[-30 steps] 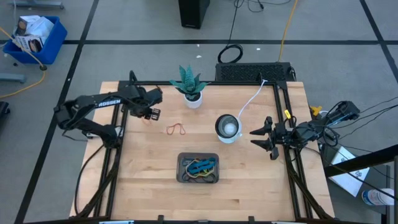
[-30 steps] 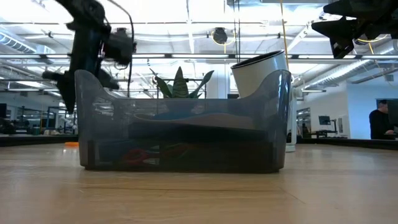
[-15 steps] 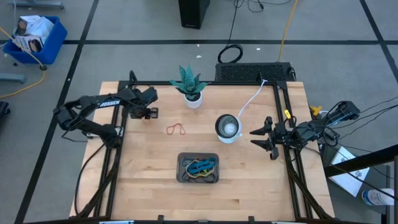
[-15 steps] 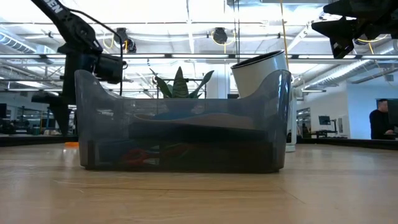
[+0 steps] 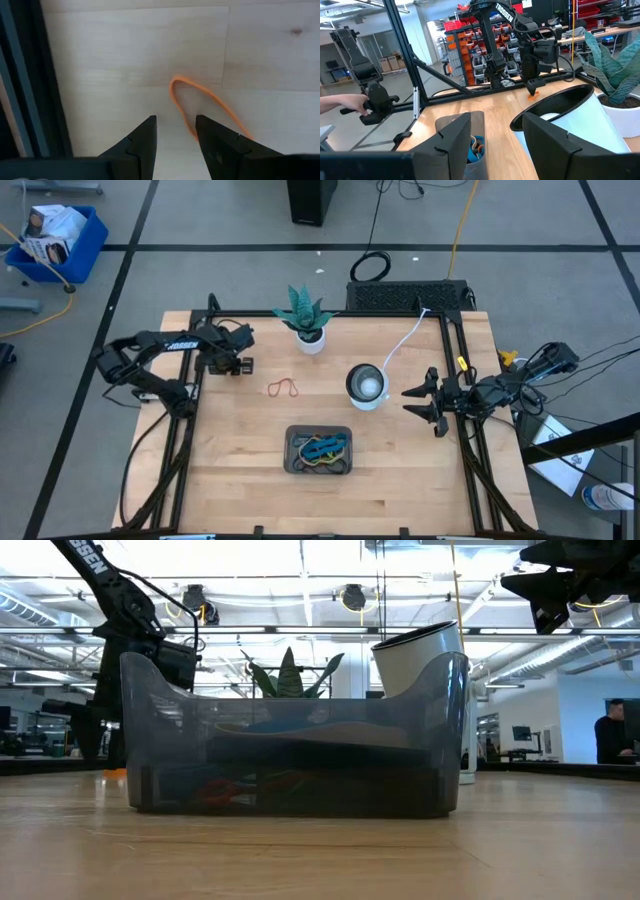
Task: Pick and place rubber bands into bin
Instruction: Put the orange rubber band into the gray bin, then put the red rubber band into the gray bin
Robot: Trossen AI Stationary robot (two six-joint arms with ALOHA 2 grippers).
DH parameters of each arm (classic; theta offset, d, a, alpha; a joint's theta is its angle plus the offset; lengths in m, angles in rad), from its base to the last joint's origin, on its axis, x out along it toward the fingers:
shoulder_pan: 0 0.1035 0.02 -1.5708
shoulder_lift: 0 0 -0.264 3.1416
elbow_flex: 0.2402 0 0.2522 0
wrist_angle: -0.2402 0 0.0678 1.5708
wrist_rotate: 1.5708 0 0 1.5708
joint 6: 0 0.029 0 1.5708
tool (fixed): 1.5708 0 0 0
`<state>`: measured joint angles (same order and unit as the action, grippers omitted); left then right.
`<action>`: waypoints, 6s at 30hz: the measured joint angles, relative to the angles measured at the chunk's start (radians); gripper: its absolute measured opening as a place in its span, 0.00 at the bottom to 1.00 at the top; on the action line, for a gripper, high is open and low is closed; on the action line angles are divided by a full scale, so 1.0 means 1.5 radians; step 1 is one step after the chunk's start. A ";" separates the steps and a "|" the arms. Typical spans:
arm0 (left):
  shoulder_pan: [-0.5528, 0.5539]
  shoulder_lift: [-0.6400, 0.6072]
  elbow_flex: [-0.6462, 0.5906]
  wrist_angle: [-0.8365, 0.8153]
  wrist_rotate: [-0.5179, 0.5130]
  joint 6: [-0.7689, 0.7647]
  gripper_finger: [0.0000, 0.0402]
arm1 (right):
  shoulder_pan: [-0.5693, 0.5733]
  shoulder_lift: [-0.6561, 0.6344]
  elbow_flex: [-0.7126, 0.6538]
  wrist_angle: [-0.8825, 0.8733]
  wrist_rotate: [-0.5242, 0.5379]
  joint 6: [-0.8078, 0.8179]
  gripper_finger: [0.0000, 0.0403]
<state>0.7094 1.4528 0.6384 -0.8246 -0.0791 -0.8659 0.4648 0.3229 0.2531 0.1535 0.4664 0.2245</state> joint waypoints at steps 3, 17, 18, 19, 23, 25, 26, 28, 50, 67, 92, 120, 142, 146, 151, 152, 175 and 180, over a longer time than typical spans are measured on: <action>0.001 0.002 0.000 0.008 0.012 0.000 0.31 | 0.000 0.000 0.000 0.000 0.000 0.000 0.44; -0.017 -0.003 -0.003 0.038 -0.023 0.085 0.01 | 0.000 0.000 0.000 0.000 0.000 0.000 0.43; -0.018 -0.009 -0.004 0.040 -0.026 0.090 0.01 | 0.000 0.000 0.000 0.000 0.000 0.000 0.43; -0.019 -0.020 -0.004 0.041 -0.027 0.095 0.01 | 0.000 0.000 0.000 0.000 0.000 0.000 0.43; -0.019 -0.082 -0.005 0.052 -0.052 0.099 0.01 | 0.000 0.000 0.000 0.000 0.000 0.002 0.43; -0.020 -0.122 -0.004 0.041 -0.043 0.100 0.01 | 0.000 0.000 0.000 0.000 0.000 0.002 0.43; -0.020 -0.145 -0.005 0.033 -0.033 0.100 0.01 | 0.000 0.000 0.000 0.000 0.000 0.002 0.44; -0.020 -0.199 -0.005 0.034 -0.013 0.103 0.01 | 0.000 0.000 0.001 0.000 0.000 0.002 0.44; -0.122 -0.650 -0.002 0.699 0.351 0.140 0.00 | 0.000 0.000 0.001 0.035 0.001 -0.011 0.43; -0.314 -0.353 0.393 0.330 0.347 0.400 0.00 | 0.000 0.000 0.001 0.080 0.002 -0.053 0.44; -0.631 0.128 0.587 -0.013 0.121 0.559 0.00 | 0.000 0.000 0.001 0.079 0.002 -0.053 0.44; -0.630 0.336 0.587 -0.012 0.115 0.468 0.02 | 0.000 0.003 0.001 0.053 0.001 -0.031 0.43; -0.630 0.331 0.592 -0.030 0.109 0.474 0.27 | 0.000 0.003 0.000 0.053 0.001 -0.030 0.44; -0.628 0.326 0.626 -0.103 0.123 0.484 0.35 | 0.000 0.003 0.000 0.053 0.001 -0.031 0.43; -0.625 0.326 0.693 -0.158 0.124 0.504 0.40 | 0.000 0.003 0.000 0.053 0.001 -0.034 0.43; -0.625 0.326 0.708 -0.164 0.124 0.510 0.41 | 0.000 0.003 0.000 0.054 0.001 -0.035 0.43; -0.526 0.039 0.955 -0.406 -0.229 0.333 0.41 | 0.000 0.003 0.000 0.050 0.000 -0.036 0.43; -0.525 0.028 0.955 -0.422 -0.222 0.324 0.41 | 0.000 0.003 0.000 0.049 0.000 -0.036 0.43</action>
<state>-0.0788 1.4946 2.0702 -1.4577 -0.4126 -0.3803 0.4644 0.3279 0.2531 0.2268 0.4667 0.1711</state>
